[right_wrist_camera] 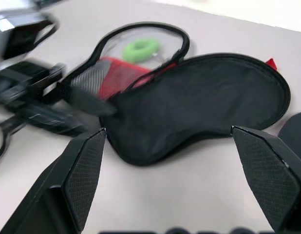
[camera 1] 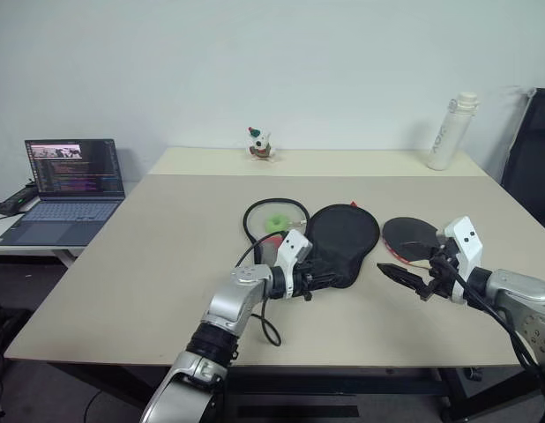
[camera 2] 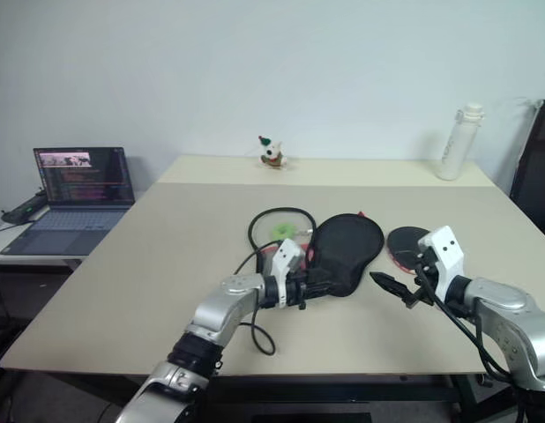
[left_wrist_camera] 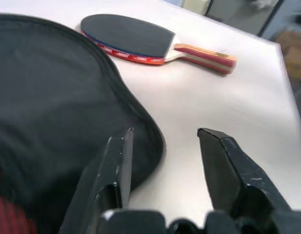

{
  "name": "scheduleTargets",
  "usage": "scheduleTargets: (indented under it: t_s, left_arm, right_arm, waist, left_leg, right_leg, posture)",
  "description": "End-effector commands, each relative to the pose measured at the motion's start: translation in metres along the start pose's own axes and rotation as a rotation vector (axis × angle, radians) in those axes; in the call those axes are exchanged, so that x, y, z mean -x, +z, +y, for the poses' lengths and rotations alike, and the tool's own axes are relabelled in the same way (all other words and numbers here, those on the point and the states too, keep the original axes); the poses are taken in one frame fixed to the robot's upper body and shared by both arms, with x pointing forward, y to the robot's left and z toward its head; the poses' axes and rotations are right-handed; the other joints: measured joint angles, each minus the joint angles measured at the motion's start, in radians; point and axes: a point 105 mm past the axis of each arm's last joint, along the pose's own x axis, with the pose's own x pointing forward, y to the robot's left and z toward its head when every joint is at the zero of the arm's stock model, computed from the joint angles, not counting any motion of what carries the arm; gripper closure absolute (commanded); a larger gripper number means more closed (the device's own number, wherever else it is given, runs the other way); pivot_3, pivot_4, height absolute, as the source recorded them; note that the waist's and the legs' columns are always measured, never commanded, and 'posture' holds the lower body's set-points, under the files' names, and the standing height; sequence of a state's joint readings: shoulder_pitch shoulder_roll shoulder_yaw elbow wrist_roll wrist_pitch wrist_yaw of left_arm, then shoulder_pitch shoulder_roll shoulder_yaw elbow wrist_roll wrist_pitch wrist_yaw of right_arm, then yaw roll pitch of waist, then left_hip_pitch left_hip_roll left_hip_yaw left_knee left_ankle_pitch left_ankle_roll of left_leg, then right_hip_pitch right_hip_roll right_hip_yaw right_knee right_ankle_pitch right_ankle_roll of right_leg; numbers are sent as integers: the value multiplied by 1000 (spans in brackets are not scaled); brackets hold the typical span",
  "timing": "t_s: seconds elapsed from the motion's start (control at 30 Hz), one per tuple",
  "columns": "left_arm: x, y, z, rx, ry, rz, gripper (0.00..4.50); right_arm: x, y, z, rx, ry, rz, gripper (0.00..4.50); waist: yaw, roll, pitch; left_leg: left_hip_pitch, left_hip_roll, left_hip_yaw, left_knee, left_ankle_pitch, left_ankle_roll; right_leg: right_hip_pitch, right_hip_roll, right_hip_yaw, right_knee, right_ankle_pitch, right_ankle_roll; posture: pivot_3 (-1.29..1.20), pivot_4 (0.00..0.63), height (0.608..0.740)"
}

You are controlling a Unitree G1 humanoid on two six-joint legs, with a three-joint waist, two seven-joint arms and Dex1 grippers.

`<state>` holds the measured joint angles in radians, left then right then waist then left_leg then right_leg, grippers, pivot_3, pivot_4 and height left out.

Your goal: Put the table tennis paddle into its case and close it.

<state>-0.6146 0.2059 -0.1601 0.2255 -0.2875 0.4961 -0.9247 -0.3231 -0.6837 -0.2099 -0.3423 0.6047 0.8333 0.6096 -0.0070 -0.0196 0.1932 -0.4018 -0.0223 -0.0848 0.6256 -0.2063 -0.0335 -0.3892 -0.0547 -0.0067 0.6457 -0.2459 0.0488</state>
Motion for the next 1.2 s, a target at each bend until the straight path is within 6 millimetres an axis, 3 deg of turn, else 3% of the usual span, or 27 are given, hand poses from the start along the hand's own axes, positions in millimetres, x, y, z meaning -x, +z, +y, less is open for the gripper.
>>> scheduleTargets:
  t_s: [0.03,0.47,0.63,0.77,0.87,1.0,1.2]
  left_arm:
    - [33,30,-1,-39,-4,-98,2179]
    - [124,35,38,-44,246,-111,2179]
    - [132,41,45,-61,287,-112,2179]
    - [129,43,44,-68,288,-116,2179]
    - [125,44,41,-69,281,-118,2134]
    - [124,43,38,-73,269,-114,2134]
    - [128,44,39,-78,270,-110,2134]
  right_arm:
    - [-12,2,-6,-58,-38,-24,0]
    - [-78,-38,-14,-179,-228,88,0]
    - [-97,-56,-20,-193,-292,138,0]
    - [-111,-59,-11,-205,-264,149,0]
    - [-119,-51,5,-203,-197,125,577]
    - [-120,-47,20,-210,-140,116,1986]
    - [-108,-44,20,-230,-128,120,4091]
  waist:
    - [0,0,0]
    - [-2,1,0]
    - [-1,1,0]
    - [-9,0,0]
    - [-20,0,0]
    - [-25,1,0]
    - [-24,1,0]
  left_leg:
    - [0,0,0,0,0,0]
    - [0,0,0,0,0,0]
    - [0,0,0,-1,0,0]
    - [1,0,1,0,0,0]
    - [2,0,0,-1,0,0]
    - [2,0,0,-2,0,0]
    - [1,0,0,-3,0,0]
  right_leg:
    - [0,0,0,0,0,0]
    - [-1,0,0,1,0,-2]
    - [-1,0,0,1,0,-2]
    - [-1,0,1,1,1,-2]
    - [-1,1,0,2,1,-2]
    - [-1,1,0,2,1,-2]
    - [-2,1,0,1,1,-2]
  posture:
    - [0,150,740]
    - [0,150,740]
    - [0,150,740]
    - [0,150,740]
    - [0,150,740]
    - [0,150,740]
    - [0,150,740]
